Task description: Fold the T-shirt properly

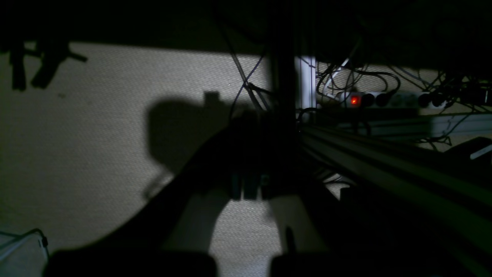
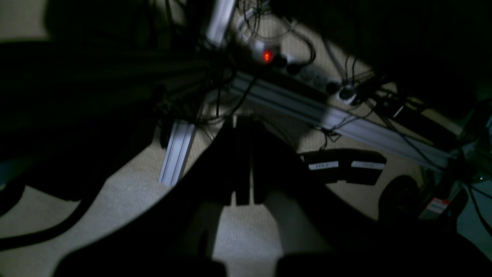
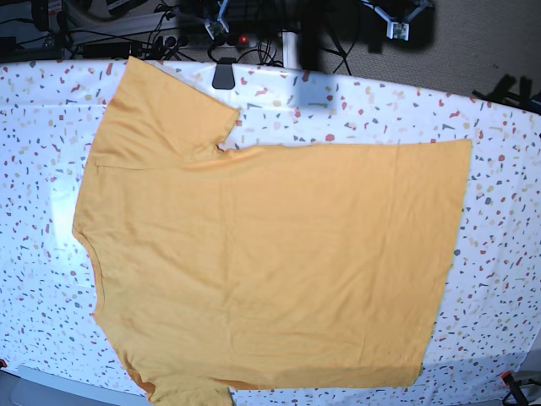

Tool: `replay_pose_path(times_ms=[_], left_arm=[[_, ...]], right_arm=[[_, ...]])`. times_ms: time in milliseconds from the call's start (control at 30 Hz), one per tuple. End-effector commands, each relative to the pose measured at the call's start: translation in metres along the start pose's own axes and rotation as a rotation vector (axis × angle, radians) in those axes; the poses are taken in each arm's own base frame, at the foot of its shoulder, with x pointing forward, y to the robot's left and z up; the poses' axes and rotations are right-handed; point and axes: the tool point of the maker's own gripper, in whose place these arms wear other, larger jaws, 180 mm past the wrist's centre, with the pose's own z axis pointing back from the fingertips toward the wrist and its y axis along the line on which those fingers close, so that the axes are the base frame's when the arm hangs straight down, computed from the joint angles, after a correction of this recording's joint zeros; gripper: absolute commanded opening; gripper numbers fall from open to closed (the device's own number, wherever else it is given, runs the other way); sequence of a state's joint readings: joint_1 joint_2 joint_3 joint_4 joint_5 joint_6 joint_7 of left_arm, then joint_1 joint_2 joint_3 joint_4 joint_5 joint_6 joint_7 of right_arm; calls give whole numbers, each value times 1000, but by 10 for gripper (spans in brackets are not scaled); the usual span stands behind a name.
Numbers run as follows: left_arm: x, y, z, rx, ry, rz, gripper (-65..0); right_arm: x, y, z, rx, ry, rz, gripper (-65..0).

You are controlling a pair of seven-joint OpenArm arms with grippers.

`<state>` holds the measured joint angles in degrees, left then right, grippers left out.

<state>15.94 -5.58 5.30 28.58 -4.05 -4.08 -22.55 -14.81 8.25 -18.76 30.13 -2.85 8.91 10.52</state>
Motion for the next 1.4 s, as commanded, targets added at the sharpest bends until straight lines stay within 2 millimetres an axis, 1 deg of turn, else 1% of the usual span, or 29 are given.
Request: replay_pose_path(times_ms=[0,100,133,167,200,267,300,333,467,500,600,733,800,933,1167,1267,1367], left_arm=[[4,1,2,1,-30,-2,-650],[8,1,2,0,-53,-2,-650],[7,1,2,0,-50,-2,-650],[6,1,3,1,-46,-2,-650],[3,1,4,0,-41,-2,-632],[0,1,6,1,-34,-2,-452],[-2,1,7,1,-32,-1,-396],[-1,1,7,1,-36,-1,-379],[10,2,11,2,-119,-3,-380],[10,2,13,2,-128,-2,-380],[-1,2,19,2,-104,-2,-380],[-21,1,31,1,-66,0,-386],[-29,5,37,3,-54,-8,-386],[-34,17,52,8,-57,-35,-386],[-34,41,83,8,-81,-100,-386],[-34,48,92,5,-85,-121,-386],[-40,53,106,6,-68,-126,-386]], right_arm=[[2,0,1,4,-19,-4,-650],[2,0,1,4,-18,-3,-650],[1,0,1,4,-15,-2,-602],[0,0,1,4,-8,1,-538],[-2,0,2,4,-2,1,-467],[-7,2,3,6,5,0,-342],[-8,2,4,7,6,0,-305],[-11,0,5,5,8,2,-297],[-13,-5,6,-1,10,7,-298],[-14,-5,6,-1,11,8,-298],[-18,-5,7,0,22,8,-298],[-34,-1,15,9,44,11,-298],[-43,2,23,15,44,15,-298],[-55,9,47,31,17,34,-298],[-67,17,102,70,-35,87,-298],[-81,18,121,86,-10,111,-298],[-95,21,140,106,22,131,-298]])
